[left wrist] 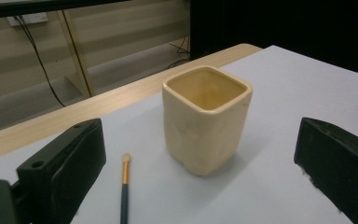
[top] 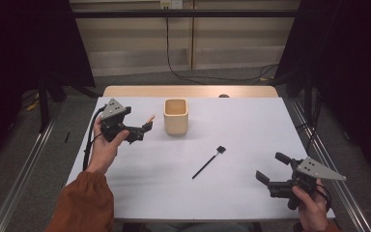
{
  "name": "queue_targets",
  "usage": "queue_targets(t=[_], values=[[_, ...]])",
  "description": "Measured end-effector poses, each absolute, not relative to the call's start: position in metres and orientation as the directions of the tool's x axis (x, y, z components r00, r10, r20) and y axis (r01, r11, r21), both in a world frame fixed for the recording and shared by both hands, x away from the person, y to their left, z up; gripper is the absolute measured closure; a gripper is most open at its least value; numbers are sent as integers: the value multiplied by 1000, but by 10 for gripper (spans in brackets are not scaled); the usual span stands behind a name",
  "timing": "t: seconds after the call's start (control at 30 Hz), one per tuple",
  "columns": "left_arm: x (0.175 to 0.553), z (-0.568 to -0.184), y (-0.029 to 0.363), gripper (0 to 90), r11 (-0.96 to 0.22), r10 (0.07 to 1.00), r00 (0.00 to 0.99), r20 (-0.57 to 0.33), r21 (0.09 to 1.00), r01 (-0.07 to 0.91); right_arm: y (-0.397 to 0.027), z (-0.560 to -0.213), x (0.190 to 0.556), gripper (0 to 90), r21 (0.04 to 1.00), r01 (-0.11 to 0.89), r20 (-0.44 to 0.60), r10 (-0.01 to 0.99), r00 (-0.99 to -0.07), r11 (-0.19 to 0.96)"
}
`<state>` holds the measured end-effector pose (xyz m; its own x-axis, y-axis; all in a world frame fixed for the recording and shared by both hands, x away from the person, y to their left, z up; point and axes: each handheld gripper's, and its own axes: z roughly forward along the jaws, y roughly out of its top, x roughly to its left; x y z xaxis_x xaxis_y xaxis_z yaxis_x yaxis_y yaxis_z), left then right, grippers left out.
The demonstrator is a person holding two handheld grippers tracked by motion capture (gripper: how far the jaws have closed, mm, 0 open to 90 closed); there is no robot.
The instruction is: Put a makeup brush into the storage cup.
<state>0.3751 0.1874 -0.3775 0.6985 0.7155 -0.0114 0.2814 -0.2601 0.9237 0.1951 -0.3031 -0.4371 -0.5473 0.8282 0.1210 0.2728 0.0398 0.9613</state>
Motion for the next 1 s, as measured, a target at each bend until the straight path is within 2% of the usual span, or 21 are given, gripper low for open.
queue_targets(t=[0.53,1.0], values=[[419,-376,193,16,-225,762,646,-46,917,331,-303,-438,196,0,961,275,122,828,-548,40],[445,-375,191,27,-283,777,629,-31,875,393,-303,-438,196,0,960,277,118,826,-551,48]])
